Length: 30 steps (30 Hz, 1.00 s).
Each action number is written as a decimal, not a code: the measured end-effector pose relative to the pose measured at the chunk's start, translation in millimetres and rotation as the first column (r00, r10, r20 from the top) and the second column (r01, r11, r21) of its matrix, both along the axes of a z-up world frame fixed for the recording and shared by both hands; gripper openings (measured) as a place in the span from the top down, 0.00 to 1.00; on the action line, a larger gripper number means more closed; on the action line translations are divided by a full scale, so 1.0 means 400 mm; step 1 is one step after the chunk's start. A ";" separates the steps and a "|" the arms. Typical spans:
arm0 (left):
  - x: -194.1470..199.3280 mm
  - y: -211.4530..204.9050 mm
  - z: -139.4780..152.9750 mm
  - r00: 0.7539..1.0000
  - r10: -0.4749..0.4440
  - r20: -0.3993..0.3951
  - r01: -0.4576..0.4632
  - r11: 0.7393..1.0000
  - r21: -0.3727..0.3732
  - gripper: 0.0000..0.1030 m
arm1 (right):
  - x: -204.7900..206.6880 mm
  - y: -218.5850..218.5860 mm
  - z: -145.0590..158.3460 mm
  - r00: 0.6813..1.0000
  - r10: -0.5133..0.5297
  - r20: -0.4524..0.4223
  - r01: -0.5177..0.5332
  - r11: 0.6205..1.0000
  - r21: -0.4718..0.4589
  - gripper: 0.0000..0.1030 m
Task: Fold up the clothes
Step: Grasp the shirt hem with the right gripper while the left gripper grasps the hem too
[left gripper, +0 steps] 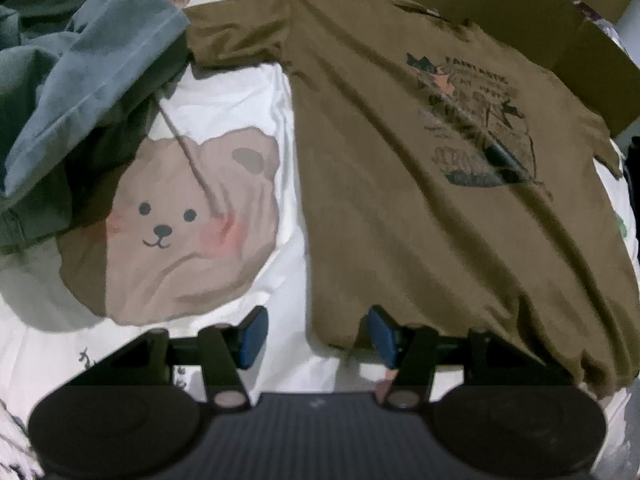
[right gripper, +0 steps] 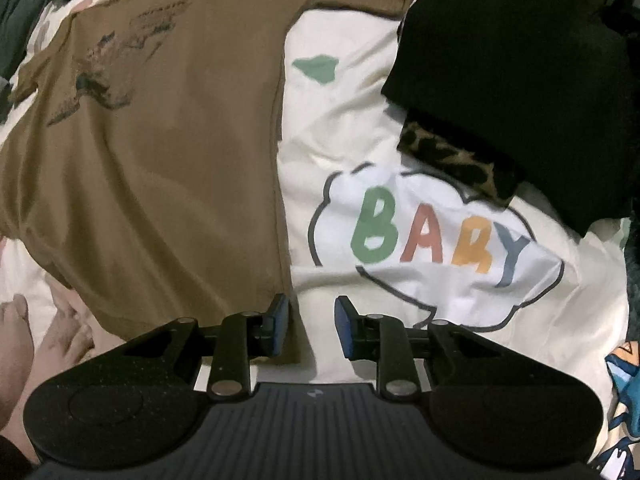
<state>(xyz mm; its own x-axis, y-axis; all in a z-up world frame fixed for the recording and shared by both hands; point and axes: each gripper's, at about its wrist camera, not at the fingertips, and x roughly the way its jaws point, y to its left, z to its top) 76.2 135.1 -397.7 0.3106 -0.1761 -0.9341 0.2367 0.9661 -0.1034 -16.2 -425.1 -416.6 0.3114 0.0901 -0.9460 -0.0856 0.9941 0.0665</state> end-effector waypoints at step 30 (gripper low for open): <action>0.007 0.002 -0.081 0.999 0.025 -0.044 -0.025 1.000 -0.018 0.44 | 0.009 0.003 -0.033 0.988 0.084 -0.128 -0.068 0.990 0.123 0.97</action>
